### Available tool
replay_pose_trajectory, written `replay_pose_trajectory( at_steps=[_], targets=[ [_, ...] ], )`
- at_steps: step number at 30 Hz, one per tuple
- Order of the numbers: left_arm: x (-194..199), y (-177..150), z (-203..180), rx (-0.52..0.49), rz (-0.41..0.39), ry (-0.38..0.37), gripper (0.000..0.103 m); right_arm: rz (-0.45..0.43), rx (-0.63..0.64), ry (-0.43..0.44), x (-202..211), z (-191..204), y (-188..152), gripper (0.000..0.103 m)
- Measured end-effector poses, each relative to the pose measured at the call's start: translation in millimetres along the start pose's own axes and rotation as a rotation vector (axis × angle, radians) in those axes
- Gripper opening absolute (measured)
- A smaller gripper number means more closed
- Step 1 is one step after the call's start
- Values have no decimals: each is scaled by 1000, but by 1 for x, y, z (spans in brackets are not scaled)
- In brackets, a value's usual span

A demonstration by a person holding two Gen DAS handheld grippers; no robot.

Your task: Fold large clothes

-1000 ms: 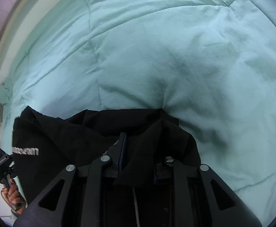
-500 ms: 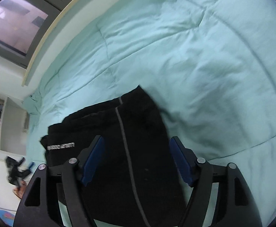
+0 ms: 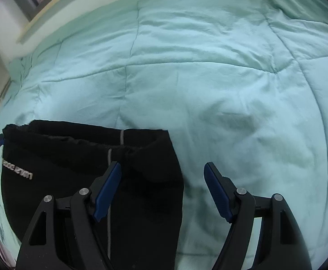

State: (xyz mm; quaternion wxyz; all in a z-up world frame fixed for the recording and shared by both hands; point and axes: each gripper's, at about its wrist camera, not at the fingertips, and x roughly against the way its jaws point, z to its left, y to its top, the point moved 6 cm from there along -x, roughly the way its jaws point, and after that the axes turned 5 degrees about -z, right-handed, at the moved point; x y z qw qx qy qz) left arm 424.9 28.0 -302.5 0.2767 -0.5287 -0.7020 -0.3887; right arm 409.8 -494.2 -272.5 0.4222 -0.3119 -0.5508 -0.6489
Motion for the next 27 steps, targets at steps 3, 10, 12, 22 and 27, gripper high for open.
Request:
replay_pose_trajectory(
  at_steps=[3,10,12,22,27],
  targets=[
    [-16,0,-9,2,23,-58,80,23,-33,43,-15,-2,-1,78],
    [23,-5,-26,-32,-221,54,13,-119,58,-46,26,24,-7,20],
    [58,-2,-40,-30,-308,20,12,-204,81,-78,58,32,6,19],
    [0,52,-13,74,-271,236,13,-89,89,-250,-33,37,63,18],
    [-61,32,36,191,-160,247,17,54,28,-243,-99,19,35,20]
  ],
)
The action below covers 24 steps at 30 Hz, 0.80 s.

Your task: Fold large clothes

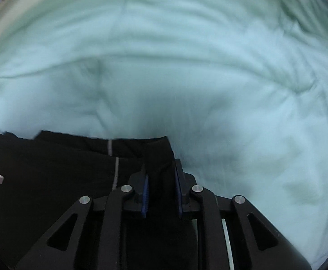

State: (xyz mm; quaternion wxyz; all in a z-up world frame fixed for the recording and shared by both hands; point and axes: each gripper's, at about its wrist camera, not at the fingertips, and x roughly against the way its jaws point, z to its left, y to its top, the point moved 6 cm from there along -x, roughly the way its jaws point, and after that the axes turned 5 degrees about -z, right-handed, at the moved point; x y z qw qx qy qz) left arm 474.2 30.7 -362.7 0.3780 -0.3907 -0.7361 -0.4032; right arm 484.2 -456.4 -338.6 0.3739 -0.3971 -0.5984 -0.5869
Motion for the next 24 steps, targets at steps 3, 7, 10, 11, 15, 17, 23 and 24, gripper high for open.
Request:
replay_pose_trajectory(
  at_steps=[3,7,10,11,15,17,23,24],
  targets=[
    [1,5,3,16,8,-32,20,10,6,0,0,-2,1,21],
    [10,13,20,115,47,-131,35,36,-70,31,12,-21,-1,49],
    [34,16,47,256,15,-215,55,-17,-216,84,51,-49,-9,63],
    [45,17,58,283,-2,-207,56,-39,-241,100,65,-54,-12,63],
    [97,11,75,218,-90,-26,57,-128,-297,141,138,-67,-46,67],
    [131,3,67,161,-147,7,57,-149,-290,177,163,-57,-59,71],
    [192,-57,-19,-110,-196,-37,57,-148,-174,229,207,26,-119,79],
    [195,-71,-34,-150,-188,-51,58,-150,-145,216,209,39,-126,78]
  ],
)
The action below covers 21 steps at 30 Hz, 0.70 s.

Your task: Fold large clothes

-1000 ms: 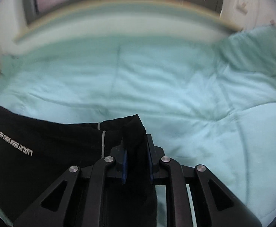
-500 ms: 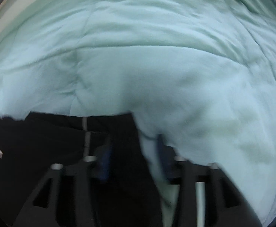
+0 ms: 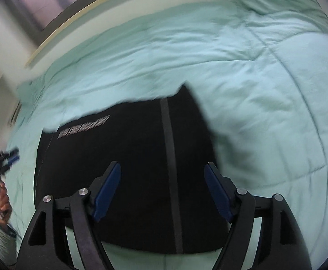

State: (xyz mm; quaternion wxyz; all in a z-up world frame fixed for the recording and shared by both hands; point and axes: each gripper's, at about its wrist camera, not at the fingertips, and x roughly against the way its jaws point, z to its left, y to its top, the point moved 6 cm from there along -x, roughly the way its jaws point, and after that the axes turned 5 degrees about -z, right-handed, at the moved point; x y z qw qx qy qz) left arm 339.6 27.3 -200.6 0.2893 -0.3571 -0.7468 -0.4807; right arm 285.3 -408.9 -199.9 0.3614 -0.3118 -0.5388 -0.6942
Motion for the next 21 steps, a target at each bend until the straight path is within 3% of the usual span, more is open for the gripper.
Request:
replay_pose_trajectory(
  at_steps=[5,8,10,13,14,19,21],
  targets=[
    [-2,-64,-95,-203,21,-26,58,1,83,23,-9,63,-23,78],
    [-18,-96,-114,-247,71,-20,60,20,109,-11,-26,80,-41,78],
    [-46,-119,-107,-233,148,30,61,77,135,-71,-51,81,-60,78],
    [-81,-143,-83,-148,229,55,77,163,97,-63,-89,71,-91,79],
    [-91,-147,-75,-117,254,48,77,174,80,-52,-96,67,-96,79],
    [-92,-144,-81,-177,231,89,78,160,99,-43,-95,66,-94,80],
    [-80,-136,-81,-146,240,57,78,158,91,-1,-80,67,-83,79]
  ],
)
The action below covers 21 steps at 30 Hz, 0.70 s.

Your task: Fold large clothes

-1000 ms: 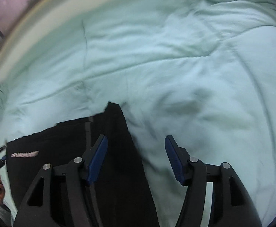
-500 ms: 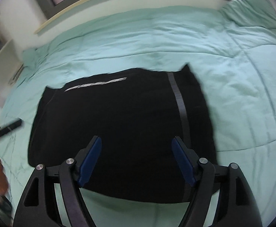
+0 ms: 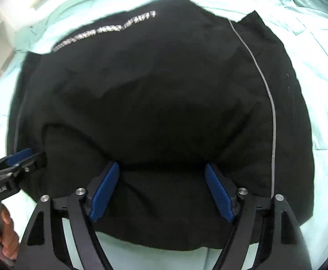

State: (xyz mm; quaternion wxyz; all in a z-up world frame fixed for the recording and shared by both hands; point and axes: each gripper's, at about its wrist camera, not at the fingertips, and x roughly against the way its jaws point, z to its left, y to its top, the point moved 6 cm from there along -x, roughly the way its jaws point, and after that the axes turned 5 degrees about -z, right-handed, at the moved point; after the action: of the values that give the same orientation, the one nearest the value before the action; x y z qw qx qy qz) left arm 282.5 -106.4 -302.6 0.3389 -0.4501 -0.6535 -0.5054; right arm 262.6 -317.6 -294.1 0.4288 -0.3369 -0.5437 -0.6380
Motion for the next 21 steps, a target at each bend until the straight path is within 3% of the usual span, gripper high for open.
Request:
replay_pose_trajectory(
  at_steps=[2,6,7,9,11,14,18,21],
  targets=[
    [19,11,0,23,-28,-55,79,-64,21,30,22,3,18,79],
    [46,47,1,37,-138,-49,79,-195,55,23,43,12,70,79],
    [44,57,3,49,-148,-53,79,-192,61,18,36,14,82,79],
    [27,67,16,74,-123,10,79,-143,69,-14,10,15,94,79],
    [-7,65,40,140,-33,55,79,-22,53,-24,-33,12,85,79],
    [-25,65,59,238,-1,7,79,40,16,8,-64,8,77,79],
    [-19,66,49,151,-11,67,79,19,-1,10,-49,6,75,78],
    [2,55,50,162,-8,-6,79,-26,15,29,-13,9,63,74]
  ],
)
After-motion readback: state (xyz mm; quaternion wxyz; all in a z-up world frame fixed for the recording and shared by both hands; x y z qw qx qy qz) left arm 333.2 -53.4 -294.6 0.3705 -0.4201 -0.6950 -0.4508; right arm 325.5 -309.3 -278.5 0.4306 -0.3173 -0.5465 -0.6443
